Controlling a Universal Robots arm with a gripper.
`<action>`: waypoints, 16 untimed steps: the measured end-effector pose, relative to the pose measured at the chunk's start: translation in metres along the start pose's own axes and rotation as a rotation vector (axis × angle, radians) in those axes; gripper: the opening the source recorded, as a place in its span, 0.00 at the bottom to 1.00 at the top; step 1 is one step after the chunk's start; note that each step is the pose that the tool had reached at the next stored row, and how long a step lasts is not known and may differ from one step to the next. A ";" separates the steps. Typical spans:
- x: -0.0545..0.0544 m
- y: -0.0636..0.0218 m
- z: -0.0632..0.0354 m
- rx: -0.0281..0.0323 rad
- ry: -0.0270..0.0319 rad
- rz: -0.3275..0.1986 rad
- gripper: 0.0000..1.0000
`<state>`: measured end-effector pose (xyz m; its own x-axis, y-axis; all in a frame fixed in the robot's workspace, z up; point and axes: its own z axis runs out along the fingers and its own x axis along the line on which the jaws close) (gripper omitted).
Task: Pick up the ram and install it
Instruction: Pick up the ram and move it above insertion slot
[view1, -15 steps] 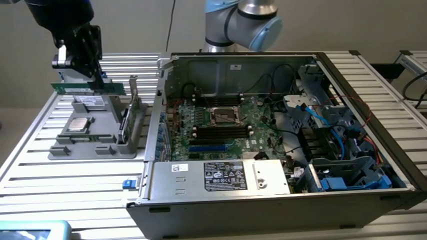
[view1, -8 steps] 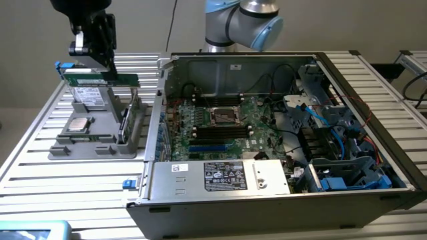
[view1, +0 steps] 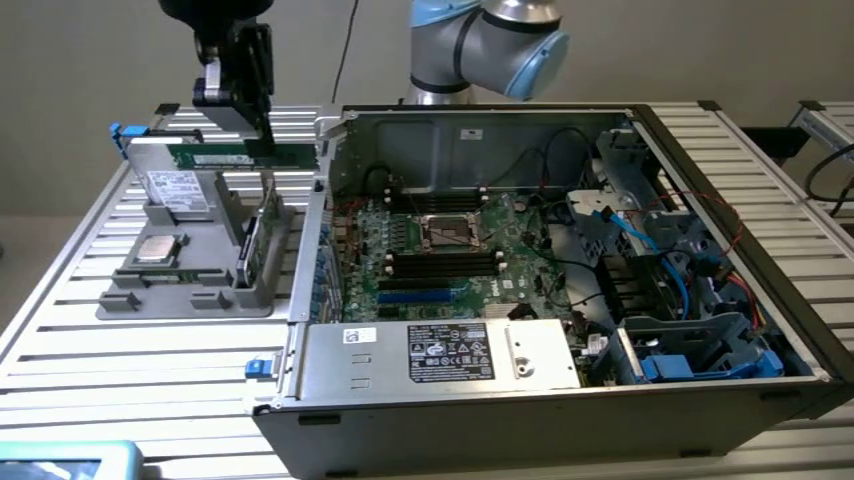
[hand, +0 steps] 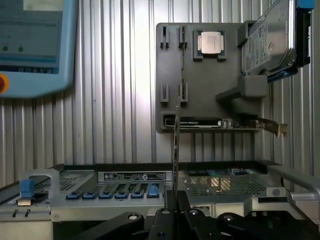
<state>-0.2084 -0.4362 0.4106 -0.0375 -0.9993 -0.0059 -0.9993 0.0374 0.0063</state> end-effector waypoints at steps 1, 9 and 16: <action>0.000 -0.0045 -0.0001 0.0000 0.0000 0.000 0.13; -0.002 -0.0411 -0.0009 0.0000 0.0000 0.000 0.13; -0.003 -0.0728 -0.0011 0.0000 0.0000 0.000 0.13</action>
<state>-0.1355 -0.4361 0.4113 -0.0375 -0.9993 -0.0060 -0.9993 0.0374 0.0063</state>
